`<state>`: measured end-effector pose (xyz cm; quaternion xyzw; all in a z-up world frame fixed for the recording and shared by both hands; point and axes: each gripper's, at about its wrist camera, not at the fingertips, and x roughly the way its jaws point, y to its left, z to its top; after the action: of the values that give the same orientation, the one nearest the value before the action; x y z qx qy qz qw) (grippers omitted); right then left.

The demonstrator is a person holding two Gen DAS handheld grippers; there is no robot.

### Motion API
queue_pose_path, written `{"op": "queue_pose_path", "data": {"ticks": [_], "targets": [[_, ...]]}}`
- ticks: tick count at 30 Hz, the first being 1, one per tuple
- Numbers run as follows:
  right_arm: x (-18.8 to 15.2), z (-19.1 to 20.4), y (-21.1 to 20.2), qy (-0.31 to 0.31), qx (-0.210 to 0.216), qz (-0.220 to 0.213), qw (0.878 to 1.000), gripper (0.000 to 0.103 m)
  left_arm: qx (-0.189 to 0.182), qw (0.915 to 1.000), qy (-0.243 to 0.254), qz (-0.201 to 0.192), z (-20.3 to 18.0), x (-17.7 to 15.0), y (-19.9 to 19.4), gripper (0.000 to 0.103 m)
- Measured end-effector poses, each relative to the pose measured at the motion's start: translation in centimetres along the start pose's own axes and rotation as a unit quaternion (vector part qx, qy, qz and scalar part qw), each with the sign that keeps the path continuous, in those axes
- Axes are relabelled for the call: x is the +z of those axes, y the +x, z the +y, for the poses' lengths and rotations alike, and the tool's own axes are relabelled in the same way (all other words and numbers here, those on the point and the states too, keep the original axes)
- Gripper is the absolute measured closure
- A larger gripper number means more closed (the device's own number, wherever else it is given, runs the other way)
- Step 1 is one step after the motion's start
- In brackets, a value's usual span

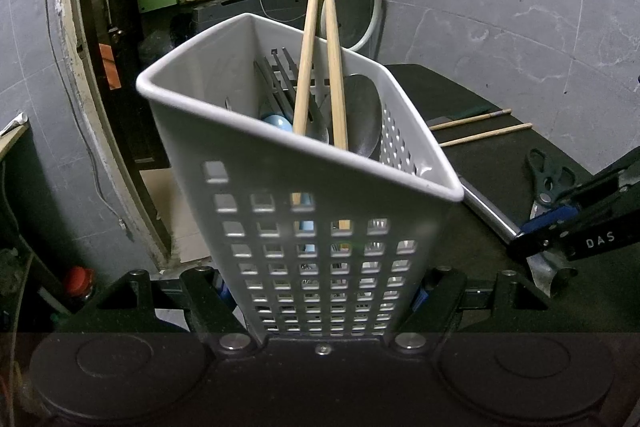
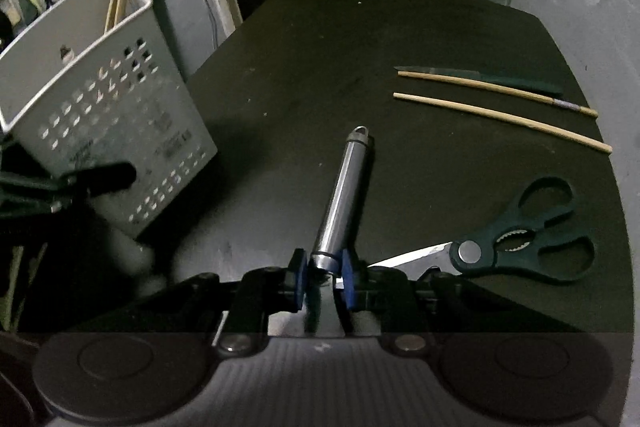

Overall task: Organize utensils
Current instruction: 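Lift the steel utensil with the right tool over the caddy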

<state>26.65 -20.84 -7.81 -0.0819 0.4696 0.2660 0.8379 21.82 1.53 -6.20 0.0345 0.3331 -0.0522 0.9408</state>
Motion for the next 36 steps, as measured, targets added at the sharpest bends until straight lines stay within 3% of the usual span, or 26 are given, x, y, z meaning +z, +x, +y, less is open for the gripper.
{"op": "queue_pose_path", "data": {"ticks": [3,5,13,18,20,21,27,36], "targets": [[0.1,0.3,0.0,0.005,-0.003,-0.003,1.000,0.066,0.000,1.0000,-0.001,0.000,0.0,0.0,0.0,0.027],[0.6,0.4,0.0,0.013,-0.003,-0.011,1.000,0.052,0.000,1.0000,-0.001,0.000,0.0,0.0,0.0,0.027],[3.1,-0.6,2.1,0.092,-0.035,-0.014,0.995,0.050,0.000,1.0000,-0.001,0.000,0.0,0.0,0.0,0.027],[4.0,0.0,2.8,0.077,-0.063,-0.008,0.995,0.058,-0.001,1.0000,-0.001,0.000,0.0,0.0,0.0,0.027],[3.9,0.6,2.9,0.058,-0.081,-0.007,0.995,0.077,0.000,1.0000,0.000,-0.001,0.0,0.0,0.0,0.027],[3.8,0.6,2.9,0.052,-0.081,-0.009,0.995,0.081,-0.001,1.0000,-0.001,0.000,0.0,0.0,0.0,0.027],[4.0,0.0,2.6,0.069,-0.064,-0.007,0.996,0.084,-0.002,1.0000,0.000,-0.001,0.0,0.0,0.1,0.027],[2.7,-2.2,-2.9,0.137,0.034,-0.091,0.986,0.084,-0.004,1.0000,-0.001,-0.001,0.2,0.0,0.1,0.027]]}}
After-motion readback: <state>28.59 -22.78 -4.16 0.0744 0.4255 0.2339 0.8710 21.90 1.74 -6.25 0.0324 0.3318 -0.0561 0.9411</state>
